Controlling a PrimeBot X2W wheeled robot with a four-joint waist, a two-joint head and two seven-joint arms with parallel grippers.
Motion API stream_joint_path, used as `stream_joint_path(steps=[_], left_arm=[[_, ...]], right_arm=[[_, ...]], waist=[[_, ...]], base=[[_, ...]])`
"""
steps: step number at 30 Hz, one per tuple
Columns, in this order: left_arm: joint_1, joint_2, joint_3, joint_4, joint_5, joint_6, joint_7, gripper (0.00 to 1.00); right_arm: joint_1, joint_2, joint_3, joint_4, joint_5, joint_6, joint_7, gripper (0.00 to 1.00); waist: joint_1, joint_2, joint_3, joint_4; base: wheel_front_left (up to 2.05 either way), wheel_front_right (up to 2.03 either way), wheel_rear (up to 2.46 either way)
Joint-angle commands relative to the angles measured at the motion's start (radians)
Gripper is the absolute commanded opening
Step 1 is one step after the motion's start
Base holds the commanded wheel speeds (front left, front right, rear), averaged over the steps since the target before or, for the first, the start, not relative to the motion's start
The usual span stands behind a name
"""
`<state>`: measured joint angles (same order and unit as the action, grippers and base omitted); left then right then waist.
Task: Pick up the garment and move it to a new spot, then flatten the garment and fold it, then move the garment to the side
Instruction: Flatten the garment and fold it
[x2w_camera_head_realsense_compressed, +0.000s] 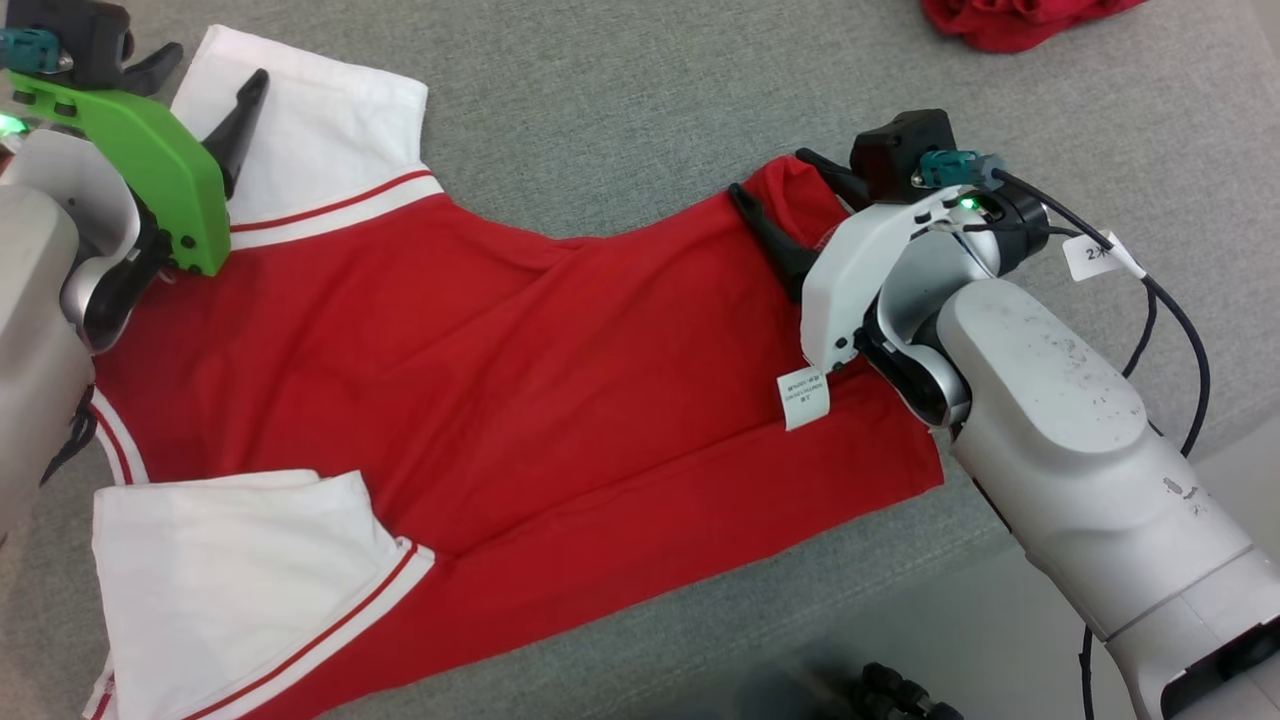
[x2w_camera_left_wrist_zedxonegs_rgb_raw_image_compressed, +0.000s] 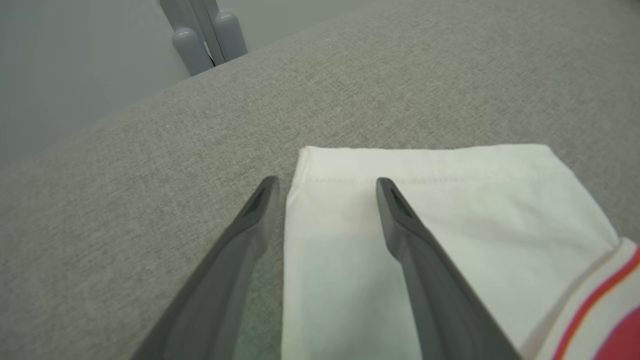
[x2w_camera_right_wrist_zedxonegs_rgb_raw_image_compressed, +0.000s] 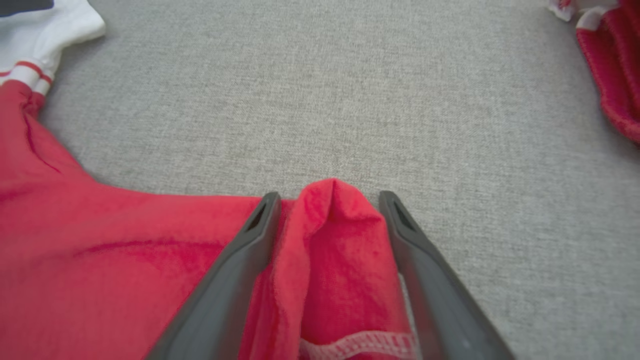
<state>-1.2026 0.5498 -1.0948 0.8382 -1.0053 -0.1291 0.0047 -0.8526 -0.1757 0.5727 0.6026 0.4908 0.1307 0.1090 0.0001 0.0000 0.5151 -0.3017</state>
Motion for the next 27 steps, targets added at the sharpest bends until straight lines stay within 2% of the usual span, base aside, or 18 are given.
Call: stream_joint_path(steps=[1,4,5,6,7,8,14,20,27], left_arm=[[-0.018,0.002,-0.004,0.019,-0.022,-0.003,-0.002,1.00],[-0.017,-0.006,-0.023,0.044,-0.043,-0.003,0.005,1.00],[-0.014,-0.008,-0.032,0.051,-0.049,-0.003,0.011,0.70],[-0.012,-0.009,-0.038,0.054,-0.059,-0.003,0.015,0.19],[-0.007,-0.010,-0.044,0.054,-0.073,-0.003,0.017,0.00],[-0.005,-0.008,-0.052,0.051,-0.079,-0.003,0.019,0.00],[-0.037,-0.004,-0.054,0.039,-0.123,-0.001,-0.048,0.00],[-0.068,0.002,-0.043,0.023,-0.157,-0.001,-0.157,0.00],[-0.032,0.020,-0.052,-0.054,-0.159,-0.001,-0.250,0.00]], right_arm=[[-0.014,-0.003,0.006,-0.010,0.007,0.000,0.006,1.00],[-0.015,-0.011,0.014,-0.023,0.013,0.000,0.020,1.00],[-0.016,-0.014,0.015,-0.029,0.016,0.000,0.024,1.00],[-0.014,-0.013,0.014,-0.035,0.023,0.000,0.029,0.49],[-0.011,-0.015,0.013,-0.040,0.028,0.000,0.034,0.22],[-0.008,-0.018,0.013,-0.045,0.031,0.000,0.039,0.00],[0.001,-0.042,-0.006,-0.068,0.033,0.000,0.035,0.00],[-0.017,-0.056,-0.050,-0.076,0.000,0.000,-0.059,0.00],[0.019,-0.064,-0.098,0.000,-0.055,0.000,-0.159,0.00]], waist=[[-0.0001,0.0000,0.007,-0.011],[-0.0001,0.0000,0.010,-0.019],[-0.0001,0.0000,0.011,-0.020],[-0.0001,0.0000,0.011,-0.021],[-0.0001,0.0000,0.010,-0.020],[-0.0001,0.0000,0.010,-0.017],[-0.0001,0.0000,0.007,0.018],[-0.0001,0.0000,-0.016,0.068],[-0.0001,0.0000,-0.079,0.141]], base=[[0.00,0.00,0.00],[0.00,0.00,0.00],[0.00,0.00,0.00],[0.00,0.00,0.00],[0.00,0.00,0.00],[0.00,0.00,0.00],[0.00,0.00,0.00],[0.00,0.00,0.00],[0.00,0.00,0.00]])
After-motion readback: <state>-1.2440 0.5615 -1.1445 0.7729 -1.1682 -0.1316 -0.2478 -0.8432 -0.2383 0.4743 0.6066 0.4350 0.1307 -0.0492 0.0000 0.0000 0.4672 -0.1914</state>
